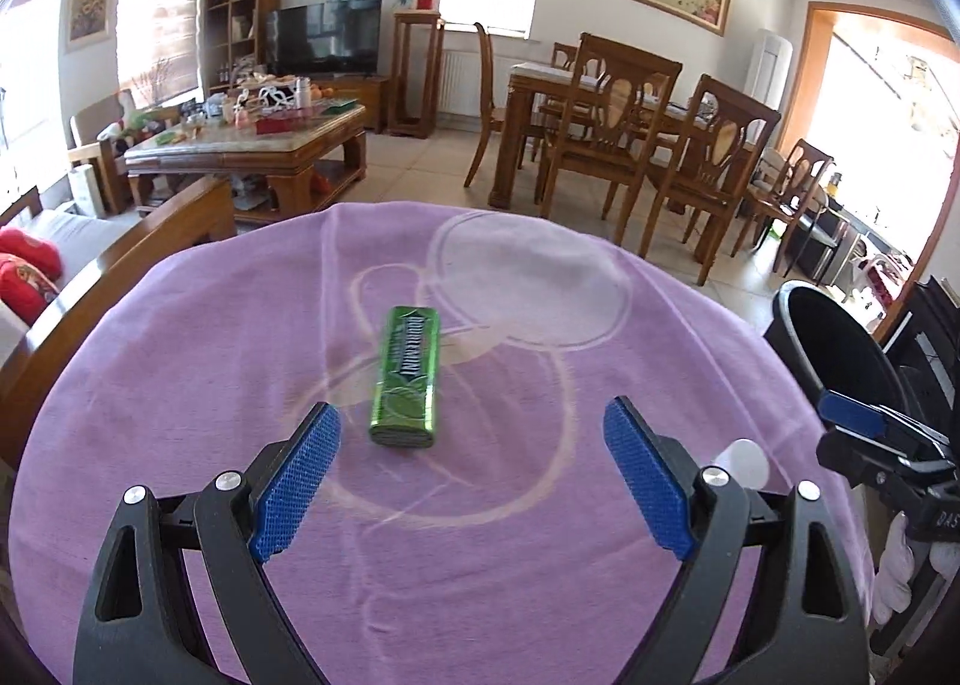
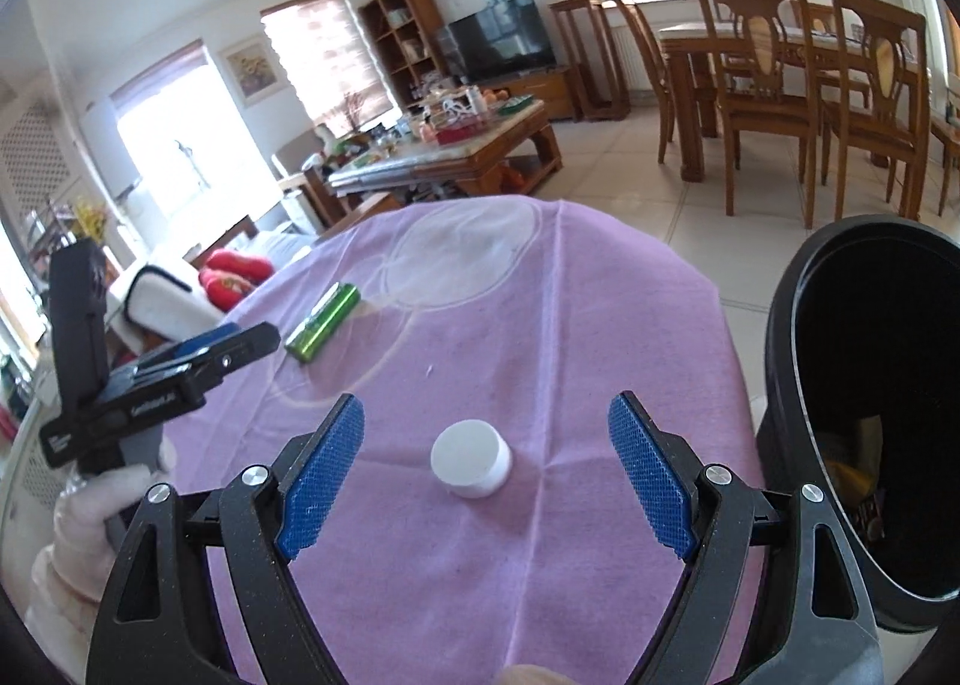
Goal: Collect trash
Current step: 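Grasp the green Doublemint gum pack with the left tool while the right tool grasps the white cap, then carry the gum pack and white cap over the black bin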
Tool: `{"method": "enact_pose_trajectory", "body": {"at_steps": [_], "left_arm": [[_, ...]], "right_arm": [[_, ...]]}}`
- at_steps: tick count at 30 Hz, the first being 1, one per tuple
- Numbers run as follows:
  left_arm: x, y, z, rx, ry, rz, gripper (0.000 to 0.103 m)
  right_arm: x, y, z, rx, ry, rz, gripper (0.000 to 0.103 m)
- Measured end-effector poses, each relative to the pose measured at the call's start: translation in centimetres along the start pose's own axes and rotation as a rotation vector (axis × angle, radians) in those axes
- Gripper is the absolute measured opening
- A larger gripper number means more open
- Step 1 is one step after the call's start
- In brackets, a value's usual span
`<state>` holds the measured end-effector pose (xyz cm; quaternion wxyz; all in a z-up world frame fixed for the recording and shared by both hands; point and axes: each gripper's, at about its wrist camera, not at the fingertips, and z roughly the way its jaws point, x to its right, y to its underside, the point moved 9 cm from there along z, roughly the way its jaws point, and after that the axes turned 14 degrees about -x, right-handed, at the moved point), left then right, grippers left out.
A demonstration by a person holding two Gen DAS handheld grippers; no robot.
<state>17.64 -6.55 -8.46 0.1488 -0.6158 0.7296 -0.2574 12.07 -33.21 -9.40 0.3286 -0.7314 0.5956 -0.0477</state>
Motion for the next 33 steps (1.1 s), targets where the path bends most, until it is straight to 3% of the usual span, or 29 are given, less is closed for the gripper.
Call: {"method": "enact_pose_trajectory", "body": {"at_steps": [4,11,13,16,20,26,33], "left_arm": [[-2.7,-0.3,1.7,-0.057,-0.053,-0.013,0.089],[-4.0,-0.4,4.0,-0.131,-0.057,-0.004,0.087],[-3.9,-0.1,4.6,-0.156,-0.050,0.006,0.078],[-4.0,0.1,5.0,-0.165,-0.058,0.013,0.075],[-3.9,-0.2,5.1,-0.157,-0.071,0.018,0.066],[-3.9,-0.2,4.8,-0.146,-0.105,0.032,0.032],[-3.8,-0.6,3.8,-0.101,-0.082,0.012,0.031]], "right_arm": [[-1.6,0.3,2.5,-0.075,0.063,-0.093,0.083],[-2.2,0.6,5.3,-0.152,0.120,-0.148,0.079],[-1.6,0.8,5.7,-0.171,0.125,-0.148,0.075],[-1.3,0.9,6.3,-0.196,0.122,-0.160,0.063],[-1.4,1.2,6.7,-0.211,0.134,-0.181,0.055],[-1.4,1.2,6.8,-0.204,0.140,-0.195,0.037],[-0.8,1.3,6.0,-0.181,0.093,-0.166,0.037]]}}
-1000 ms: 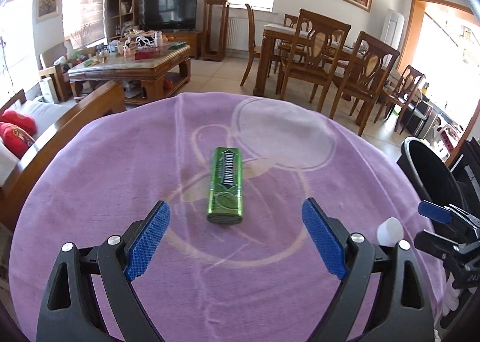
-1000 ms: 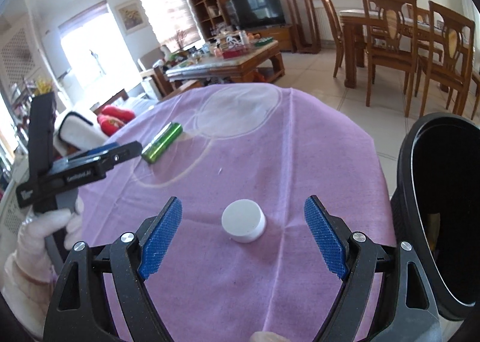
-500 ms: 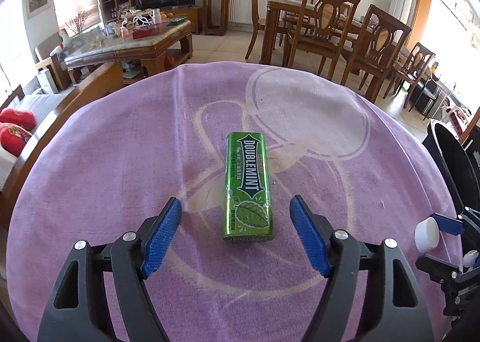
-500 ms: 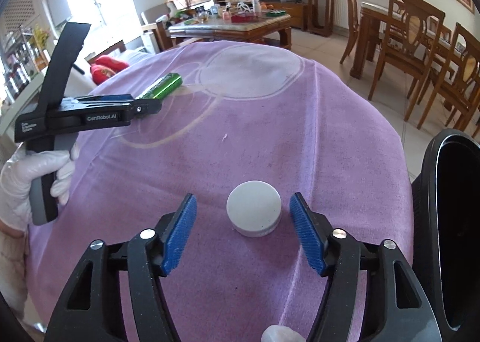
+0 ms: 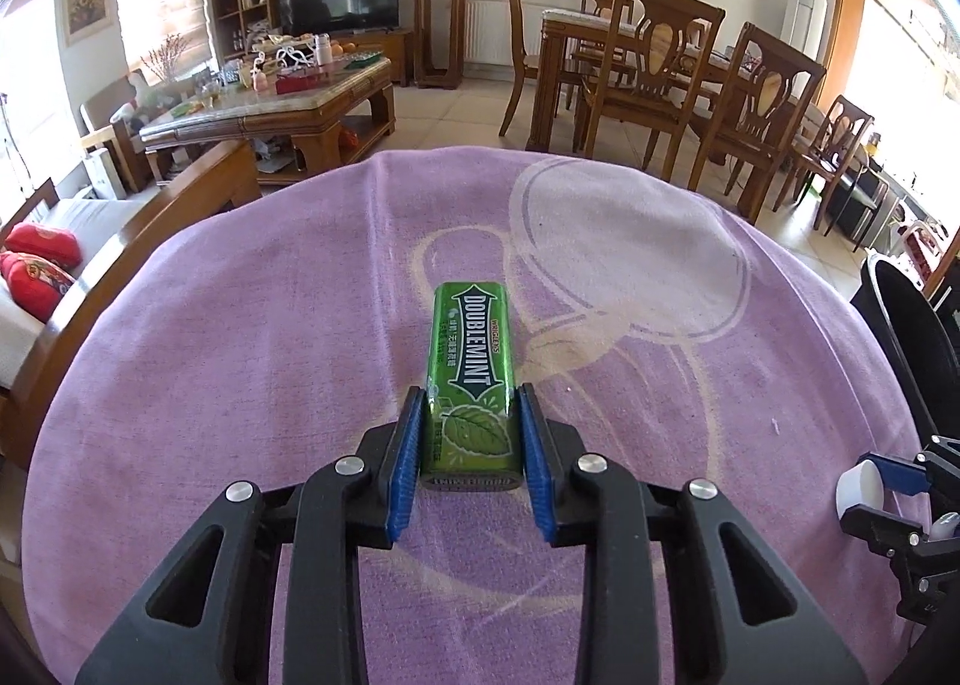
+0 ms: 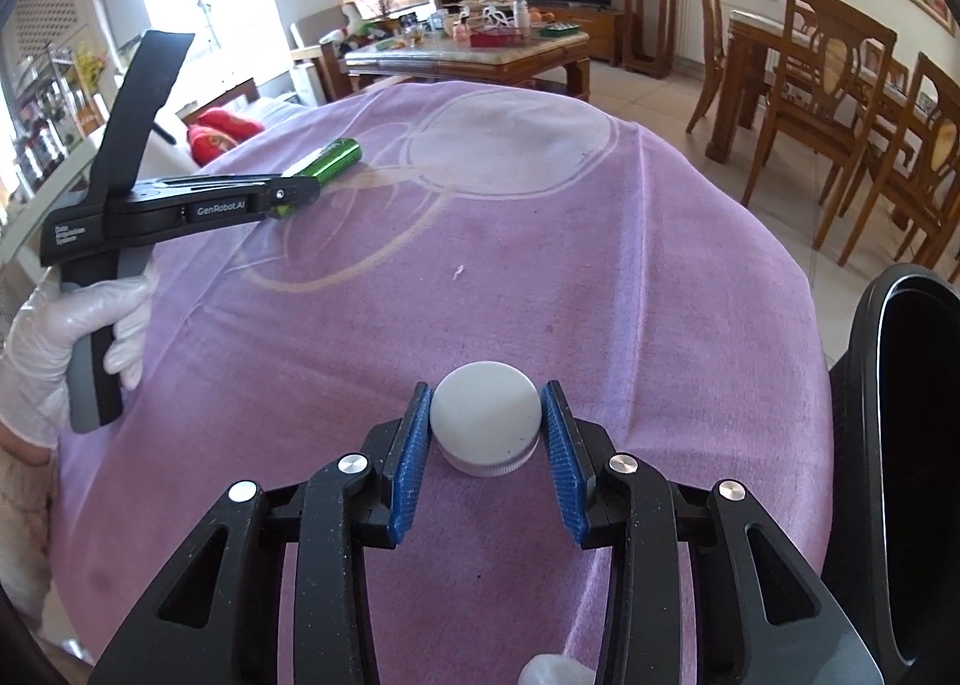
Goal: Collect trash
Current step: 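Carry the gum pack and white cap over the black bin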
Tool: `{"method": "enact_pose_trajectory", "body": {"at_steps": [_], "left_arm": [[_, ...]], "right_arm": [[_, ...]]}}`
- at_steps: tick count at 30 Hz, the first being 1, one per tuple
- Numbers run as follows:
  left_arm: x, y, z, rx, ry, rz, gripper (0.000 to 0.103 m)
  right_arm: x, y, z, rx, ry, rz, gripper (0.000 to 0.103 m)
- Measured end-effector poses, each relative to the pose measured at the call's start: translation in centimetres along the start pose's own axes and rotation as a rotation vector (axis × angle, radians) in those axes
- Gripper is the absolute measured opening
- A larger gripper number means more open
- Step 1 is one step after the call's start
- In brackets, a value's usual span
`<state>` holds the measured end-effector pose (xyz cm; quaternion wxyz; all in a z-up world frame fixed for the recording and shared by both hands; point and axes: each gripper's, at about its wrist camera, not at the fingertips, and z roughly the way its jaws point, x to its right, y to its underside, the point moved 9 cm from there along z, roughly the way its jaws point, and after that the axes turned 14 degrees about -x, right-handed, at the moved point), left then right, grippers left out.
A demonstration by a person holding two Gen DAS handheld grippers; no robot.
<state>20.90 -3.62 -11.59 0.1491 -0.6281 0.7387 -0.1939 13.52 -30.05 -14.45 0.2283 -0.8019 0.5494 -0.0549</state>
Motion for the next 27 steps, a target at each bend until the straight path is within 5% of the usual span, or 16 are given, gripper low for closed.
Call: {"method": "enact_pose_trajectory", "body": {"at_steps": [13,27], "left_arm": [[6.6,-1.2,-6.1,0.149,0.072,0.097,0.031],[23.3,-2.4,-8.7,0.195,0.264,0.279,0.030]], "right_arm": [[3.5,0.6,-5.3,0.174,-0.185,0.130,0.037],[16.4,6.1,-15.9,0.386,-0.133,0.321,0.037]]}}
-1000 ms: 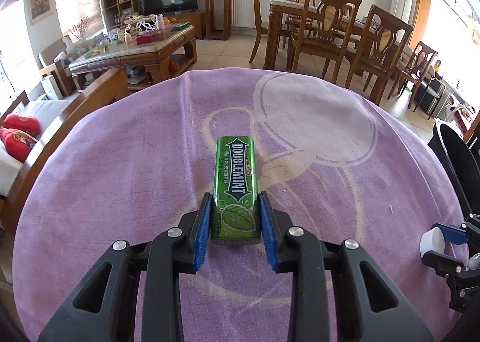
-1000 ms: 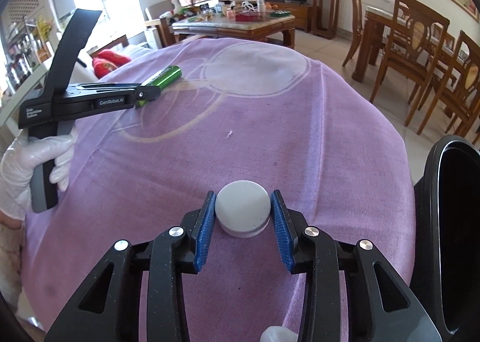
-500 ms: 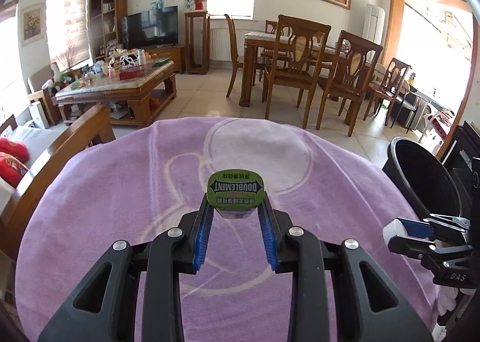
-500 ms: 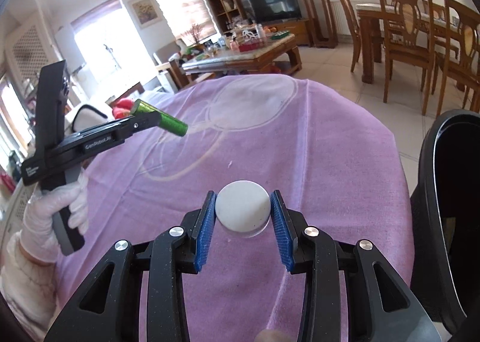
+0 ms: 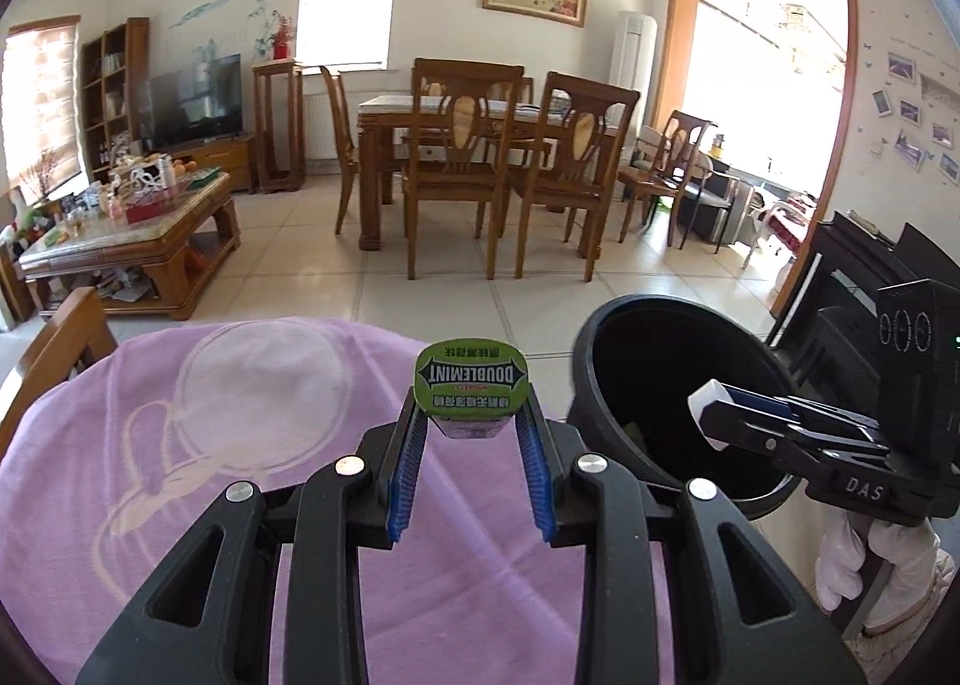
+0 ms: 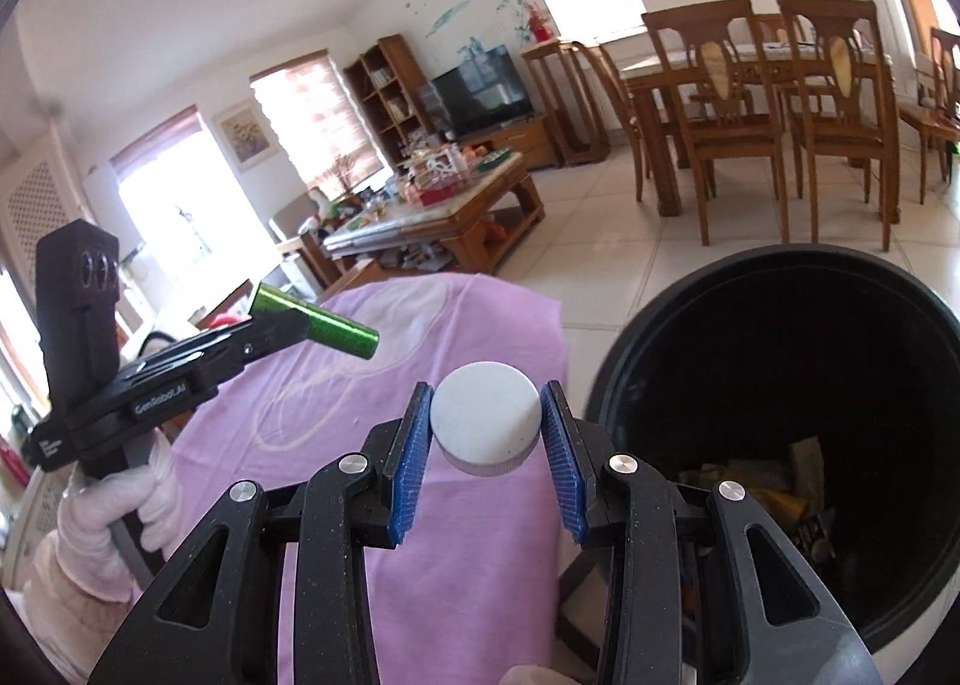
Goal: Collect trash
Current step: 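Carry the gum pack and white cap over the black bin, then open both tools to drop the gum pack and cap into the bin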
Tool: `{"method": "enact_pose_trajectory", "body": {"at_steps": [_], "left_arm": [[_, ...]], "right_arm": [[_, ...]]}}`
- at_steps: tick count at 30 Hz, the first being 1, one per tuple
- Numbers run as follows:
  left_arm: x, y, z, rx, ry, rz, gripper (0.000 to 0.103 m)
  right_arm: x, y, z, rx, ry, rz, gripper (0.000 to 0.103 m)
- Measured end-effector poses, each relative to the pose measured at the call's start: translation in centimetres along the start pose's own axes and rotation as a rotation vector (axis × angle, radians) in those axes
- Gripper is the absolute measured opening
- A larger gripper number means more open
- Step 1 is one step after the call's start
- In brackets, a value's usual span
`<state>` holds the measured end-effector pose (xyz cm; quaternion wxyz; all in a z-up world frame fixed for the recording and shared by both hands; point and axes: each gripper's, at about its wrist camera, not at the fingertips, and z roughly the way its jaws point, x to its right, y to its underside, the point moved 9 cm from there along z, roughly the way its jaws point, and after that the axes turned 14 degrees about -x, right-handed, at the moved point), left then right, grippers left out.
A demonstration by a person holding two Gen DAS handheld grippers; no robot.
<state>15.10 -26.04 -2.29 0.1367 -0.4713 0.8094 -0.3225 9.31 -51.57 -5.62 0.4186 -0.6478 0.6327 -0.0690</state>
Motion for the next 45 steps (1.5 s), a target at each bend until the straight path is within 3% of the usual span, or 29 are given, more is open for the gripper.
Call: {"method": "enact_pose_trajectory", "body": {"at_steps": [9,18,26,39,42,45], "left_arm": [[10.4,-2.1,6.5,-0.043,0.179,0.053,0.030],[15.5,-0.2,12.5,-0.143,0.205,0.099,0.030],[16.9,1.1,13.9,-0.181,0.182,0.166,0.031],[18.7,1.7,13.9,-0.172,0.159,0.245,0.031],[18.9,1.9,13.7,-0.175,0.156,0.259,0.031],[18.9,1.6,13.6,-0.164,0.136,0.267,0.033]], "right_arm": [[11.8,1.0,-5.8,0.093,0.083,0.165,0.037],[17.9,3.0,-5.2,0.094,0.118,0.244,0.037],[18.9,2.9,-4.4,0.102,0.150,0.257,0.037],[18.1,-0.5,-2.5,0.082,0.146,0.224,0.038],[17.9,-0.9,-2.5,0.085,0.131,0.230,0.058],[17.5,-1.1,-2.8,0.096,0.127,0.223,0.059]]}}
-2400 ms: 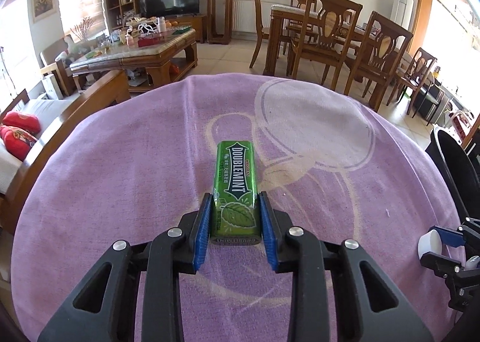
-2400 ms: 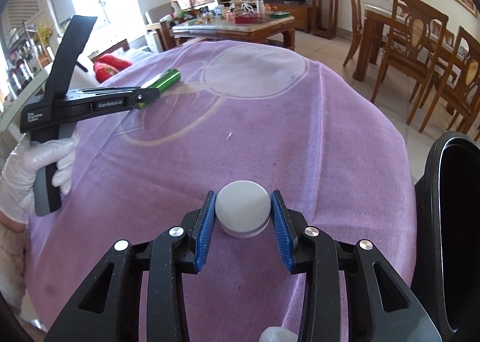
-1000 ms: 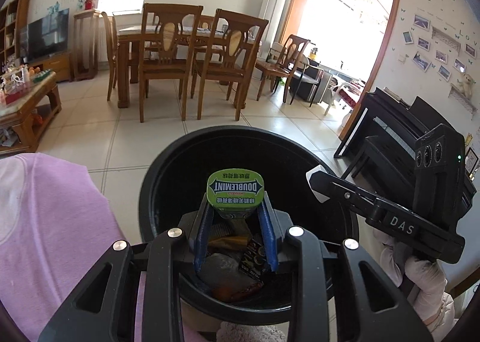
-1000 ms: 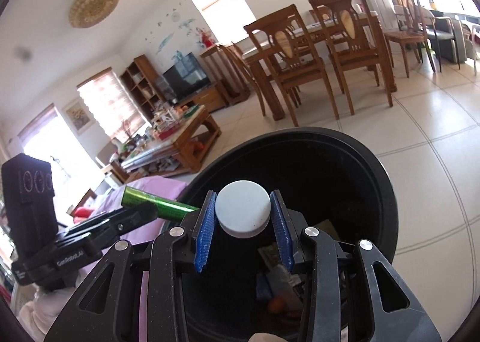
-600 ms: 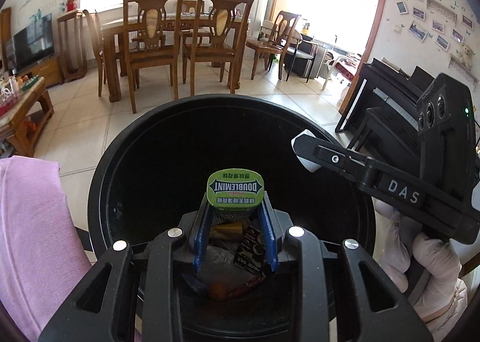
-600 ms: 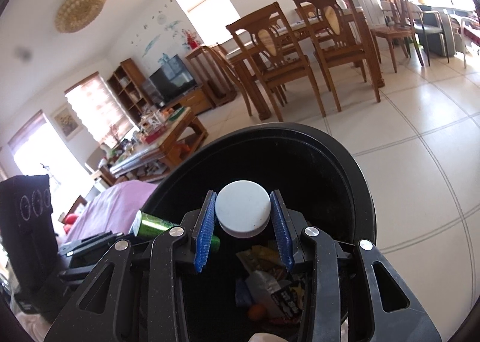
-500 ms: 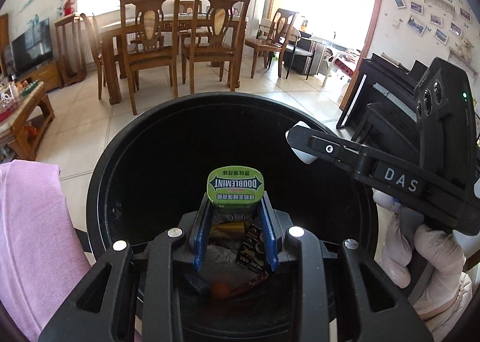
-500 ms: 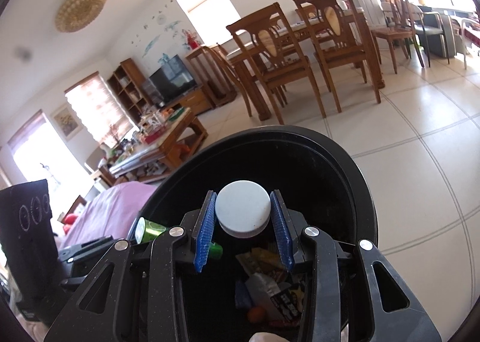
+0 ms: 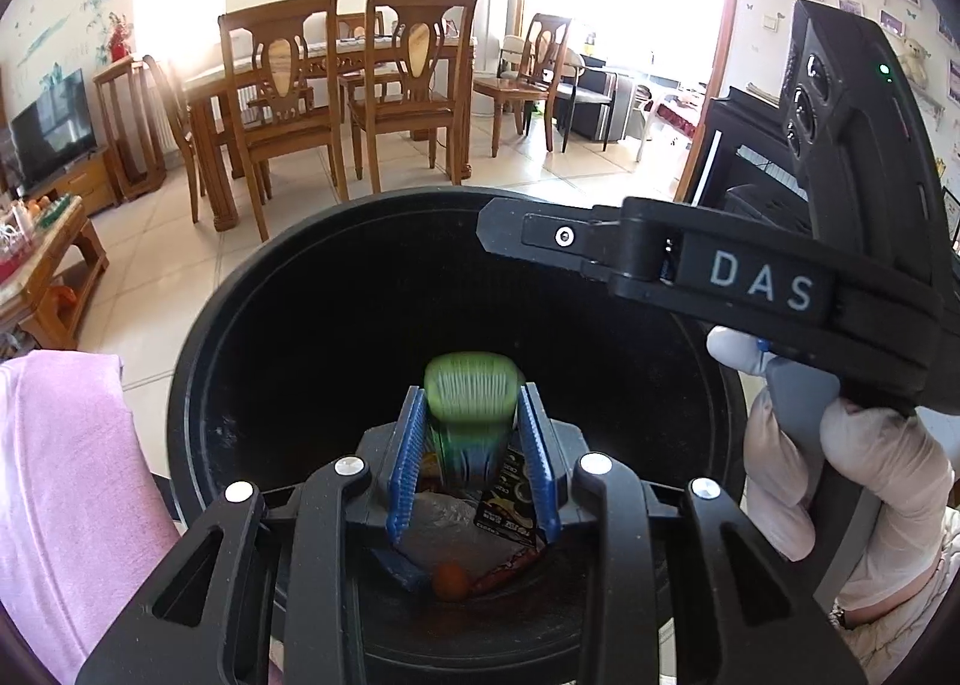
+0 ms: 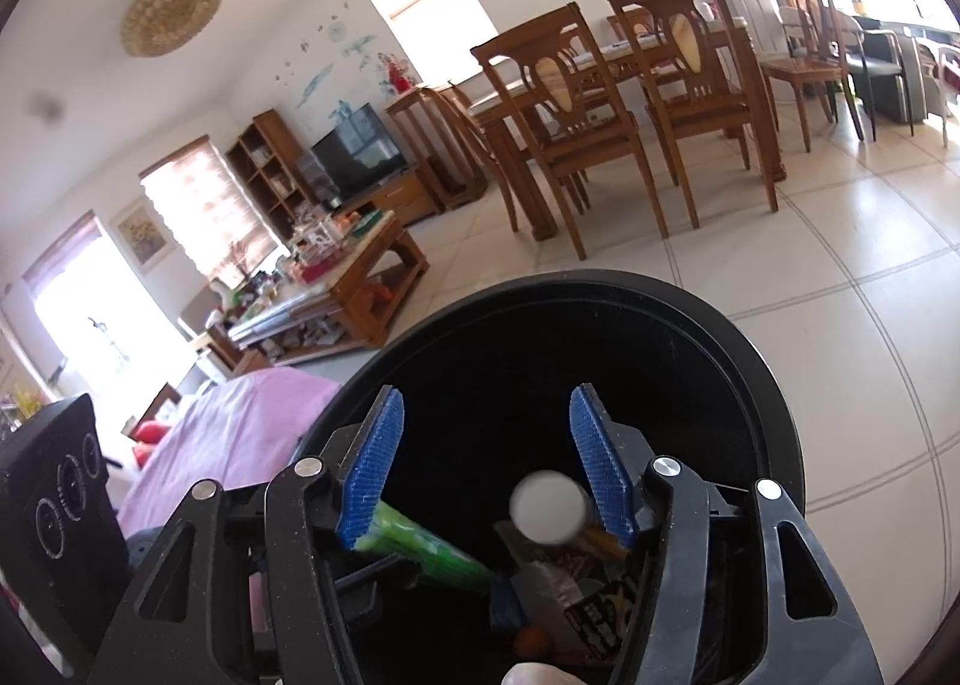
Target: Collect trash
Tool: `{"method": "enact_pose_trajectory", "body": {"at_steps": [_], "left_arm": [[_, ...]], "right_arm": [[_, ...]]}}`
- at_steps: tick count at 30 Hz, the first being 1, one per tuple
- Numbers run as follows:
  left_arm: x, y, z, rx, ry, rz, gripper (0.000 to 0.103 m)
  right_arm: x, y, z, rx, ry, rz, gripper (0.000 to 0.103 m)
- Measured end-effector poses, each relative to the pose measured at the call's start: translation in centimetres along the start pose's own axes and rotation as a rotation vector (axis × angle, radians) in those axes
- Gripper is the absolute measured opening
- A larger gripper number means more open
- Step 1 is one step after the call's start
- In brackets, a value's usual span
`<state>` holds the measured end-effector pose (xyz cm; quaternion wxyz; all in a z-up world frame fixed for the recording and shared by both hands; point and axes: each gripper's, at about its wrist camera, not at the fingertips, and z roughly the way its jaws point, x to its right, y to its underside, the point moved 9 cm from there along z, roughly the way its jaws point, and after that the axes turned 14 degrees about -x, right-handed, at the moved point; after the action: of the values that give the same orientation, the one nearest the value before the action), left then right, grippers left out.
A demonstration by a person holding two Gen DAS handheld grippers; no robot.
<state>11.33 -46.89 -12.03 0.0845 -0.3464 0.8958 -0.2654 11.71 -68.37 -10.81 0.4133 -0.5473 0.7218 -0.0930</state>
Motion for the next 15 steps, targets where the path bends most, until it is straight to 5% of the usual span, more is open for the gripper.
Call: {"method": "enact_pose_trajectory", "body": {"at_steps": [2,4,6,12,15], "left_arm": [[0.1,0.0,-0.2,0.002,-0.008,0.008,0.038],[0.2,0.2,-0.4,0.015,-0.034,0.018,0.065],[0.3,0.2,-0.8,0.042,-0.059,0.026,0.076],[0.4,0.3,-1.6,0.062,-0.075,0.043,0.083],[0.4,0.3,-2.2,0.081,-0.080,0.055,0.095]], "right_arm": [[-0.1,-0.2,-0.2,0.009,0.001,-0.001,0.059],[-0.2,0.0,-0.5,0.015,-0.001,0.002,0.059],[-0.3,0.0,-0.7,0.023,0.002,0.001,0.064],[-0.5,0.2,-1.1,0.035,0.002,0.009,0.077],[-0.6,0.4,-1.3,0.038,0.003,0.017,0.080]]}}
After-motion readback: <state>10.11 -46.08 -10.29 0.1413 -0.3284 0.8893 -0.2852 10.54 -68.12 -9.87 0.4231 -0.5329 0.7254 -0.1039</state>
